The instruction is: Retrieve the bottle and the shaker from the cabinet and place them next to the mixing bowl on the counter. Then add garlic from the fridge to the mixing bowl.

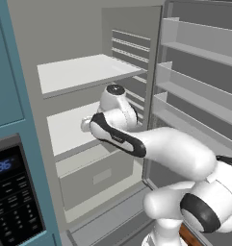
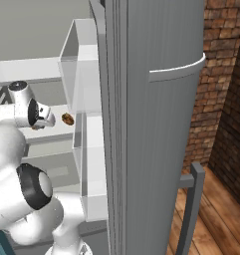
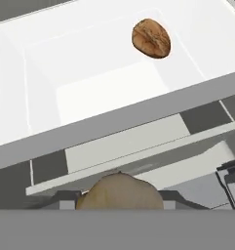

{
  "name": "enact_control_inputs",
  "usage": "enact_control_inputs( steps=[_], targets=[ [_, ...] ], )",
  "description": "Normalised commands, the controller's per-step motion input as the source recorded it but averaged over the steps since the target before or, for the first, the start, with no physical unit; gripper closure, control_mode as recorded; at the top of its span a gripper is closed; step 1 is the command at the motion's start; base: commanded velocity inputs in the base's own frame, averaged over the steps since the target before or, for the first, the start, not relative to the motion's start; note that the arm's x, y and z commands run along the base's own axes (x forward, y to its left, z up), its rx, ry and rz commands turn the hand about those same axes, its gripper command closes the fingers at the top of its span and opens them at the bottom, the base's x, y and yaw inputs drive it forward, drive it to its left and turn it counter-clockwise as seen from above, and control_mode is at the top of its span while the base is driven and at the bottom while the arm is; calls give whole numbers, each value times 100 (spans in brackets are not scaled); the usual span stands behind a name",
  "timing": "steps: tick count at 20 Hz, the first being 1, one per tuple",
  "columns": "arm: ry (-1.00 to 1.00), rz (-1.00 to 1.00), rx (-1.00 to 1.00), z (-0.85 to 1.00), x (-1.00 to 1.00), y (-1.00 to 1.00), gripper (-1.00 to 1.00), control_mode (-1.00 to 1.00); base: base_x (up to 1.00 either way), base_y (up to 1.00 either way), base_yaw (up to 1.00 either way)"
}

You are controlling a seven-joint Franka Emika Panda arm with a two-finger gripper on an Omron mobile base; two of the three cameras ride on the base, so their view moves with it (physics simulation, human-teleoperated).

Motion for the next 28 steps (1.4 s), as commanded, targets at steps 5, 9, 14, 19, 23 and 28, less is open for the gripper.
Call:
enact_control_inputs(
  steps=[5, 9, 14, 19, 23, 28],
  targets=[
    [0, -1, 4, 96, -100, -37, 100, -100, 0, 0, 0],
    [-1, 2, 0, 77, -100, -28, 100, -100, 0, 0, 0],
    [0, 9, -3, 76, -99, -29, 100, -100, 0, 0, 0],
    [-1, 8, -8, 27, -71, -25, 100, -100, 0, 0, 0],
    [0, 0, -2, 0, -13, -4, 100, -100, 0, 0, 0],
    [0, 0, 0, 0, 0, 0, 100, -100, 0, 0, 0]
  ],
)
